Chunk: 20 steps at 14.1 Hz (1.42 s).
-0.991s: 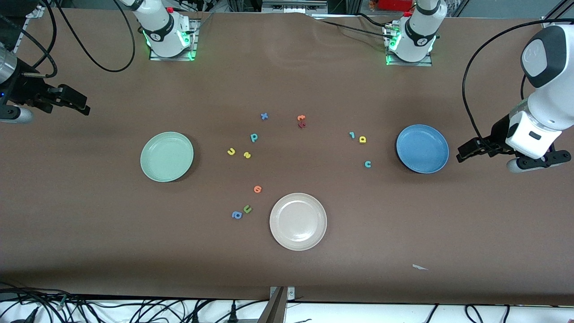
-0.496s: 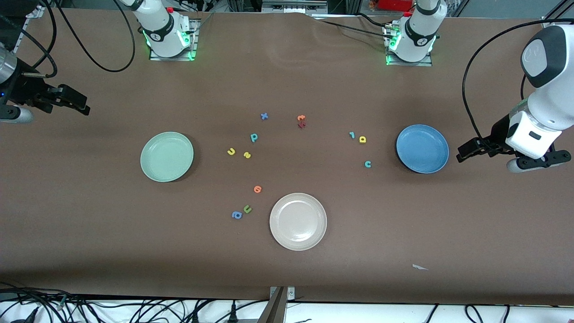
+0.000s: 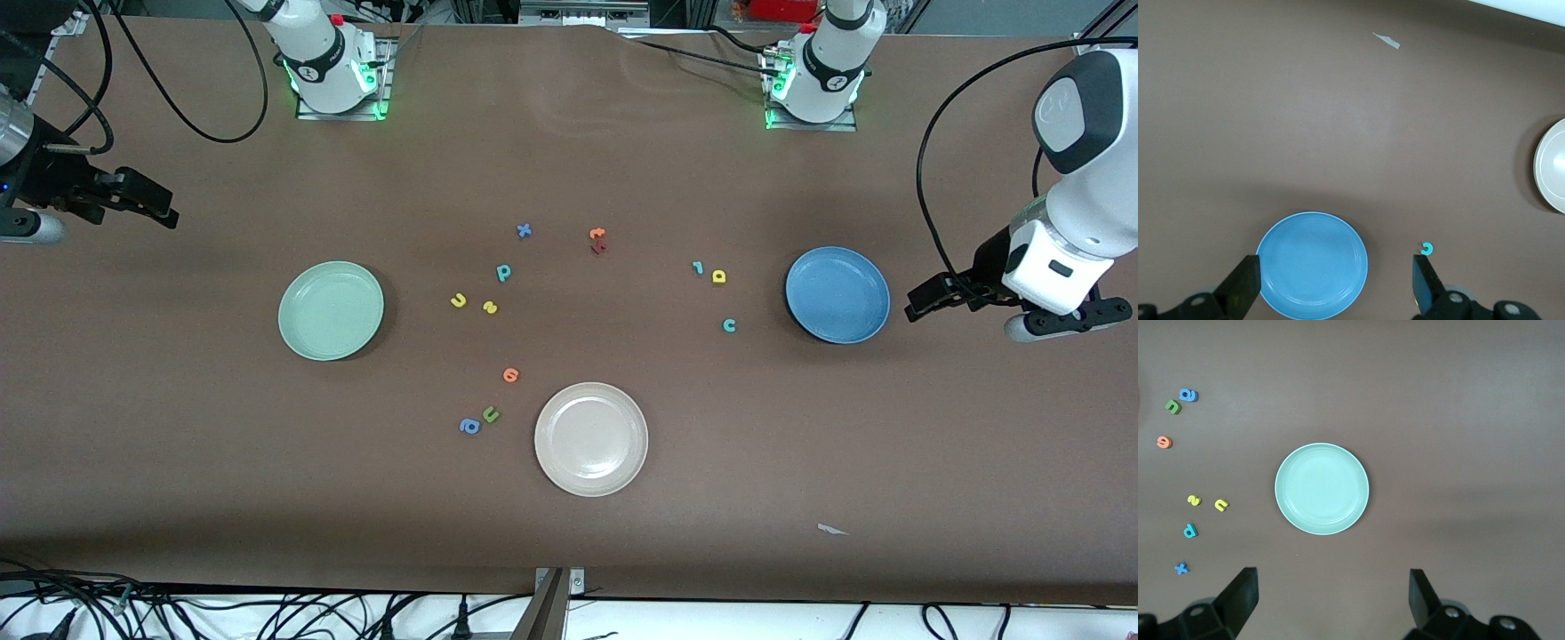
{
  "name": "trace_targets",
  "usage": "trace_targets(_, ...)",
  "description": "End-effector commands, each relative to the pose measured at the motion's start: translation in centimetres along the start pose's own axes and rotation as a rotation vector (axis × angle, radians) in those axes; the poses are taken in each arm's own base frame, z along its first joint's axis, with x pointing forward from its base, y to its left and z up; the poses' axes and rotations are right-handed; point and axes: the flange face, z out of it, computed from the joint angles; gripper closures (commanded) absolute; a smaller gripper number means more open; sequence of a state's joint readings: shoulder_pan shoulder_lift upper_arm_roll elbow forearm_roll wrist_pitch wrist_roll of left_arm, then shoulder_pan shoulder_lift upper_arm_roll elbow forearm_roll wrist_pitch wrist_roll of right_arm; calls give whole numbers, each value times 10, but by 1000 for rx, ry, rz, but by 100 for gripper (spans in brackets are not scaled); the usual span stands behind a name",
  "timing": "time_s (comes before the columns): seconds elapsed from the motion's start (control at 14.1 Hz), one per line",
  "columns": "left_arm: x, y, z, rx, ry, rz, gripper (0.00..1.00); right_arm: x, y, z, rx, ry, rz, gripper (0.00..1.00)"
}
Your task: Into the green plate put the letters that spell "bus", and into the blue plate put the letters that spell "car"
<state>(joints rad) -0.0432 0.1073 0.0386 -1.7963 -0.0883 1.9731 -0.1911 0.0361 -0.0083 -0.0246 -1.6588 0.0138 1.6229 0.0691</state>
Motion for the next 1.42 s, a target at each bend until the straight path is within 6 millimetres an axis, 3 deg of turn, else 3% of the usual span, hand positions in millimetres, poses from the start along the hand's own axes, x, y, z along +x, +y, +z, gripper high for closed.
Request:
trace_targets(0.0, -7, -1, -5, 20, 8, 21, 0, 3, 12, -5, -15, 2, 3, 0)
trace_targets(0.07, -7, -1, -5, 20, 8, 21, 0, 3, 15, -2, 1, -9, 33, 0)
trace_targets(0.14, -7, -1, -5, 20, 8, 21, 0, 1, -8, -4, 2, -2, -13, 0)
trace_targets(0.21, -7, -1, -4, 20, 6, 24, 0, 8, -4, -2, -37, 25, -15, 0)
trace_targets(0.35, -7, -1, -5, 20, 8, 27, 0, 12, 26, 4, 36, 11, -11, 0)
trace_targets(0.78, -6, 1, 3, 24, -10, -3, 0, 6, 26, 4, 37, -24, -15, 0)
trace_targets(0.99, -6, 1, 3, 24, -10, -3, 0, 7, 5, 1, -10, -13, -17, 0)
trace_targets(1.35, -7, -3, 8, 31, -38, -8, 0, 11, 19, -1, -8, -19, 11, 0)
